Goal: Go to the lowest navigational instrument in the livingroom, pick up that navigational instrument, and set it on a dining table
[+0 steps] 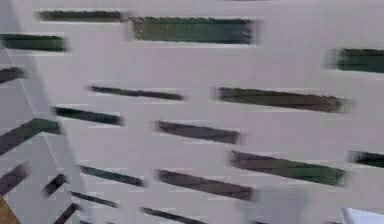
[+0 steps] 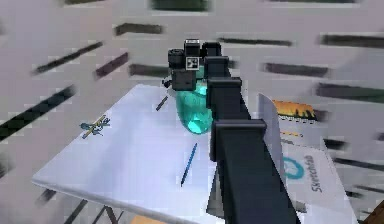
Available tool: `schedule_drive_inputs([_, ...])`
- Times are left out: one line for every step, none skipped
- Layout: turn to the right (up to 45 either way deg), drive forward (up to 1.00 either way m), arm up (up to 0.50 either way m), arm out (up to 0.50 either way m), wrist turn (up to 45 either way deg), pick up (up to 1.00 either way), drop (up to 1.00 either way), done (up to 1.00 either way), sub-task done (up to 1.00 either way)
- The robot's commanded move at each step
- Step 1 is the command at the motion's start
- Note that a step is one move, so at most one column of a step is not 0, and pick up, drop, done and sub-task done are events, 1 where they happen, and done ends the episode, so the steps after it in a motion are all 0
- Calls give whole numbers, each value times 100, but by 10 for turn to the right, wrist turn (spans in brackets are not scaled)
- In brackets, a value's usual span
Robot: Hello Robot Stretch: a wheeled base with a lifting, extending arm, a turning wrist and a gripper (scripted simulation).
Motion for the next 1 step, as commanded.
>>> schedule_drive_inputs([0, 0, -16, 0, 0, 0, 0, 0, 0])
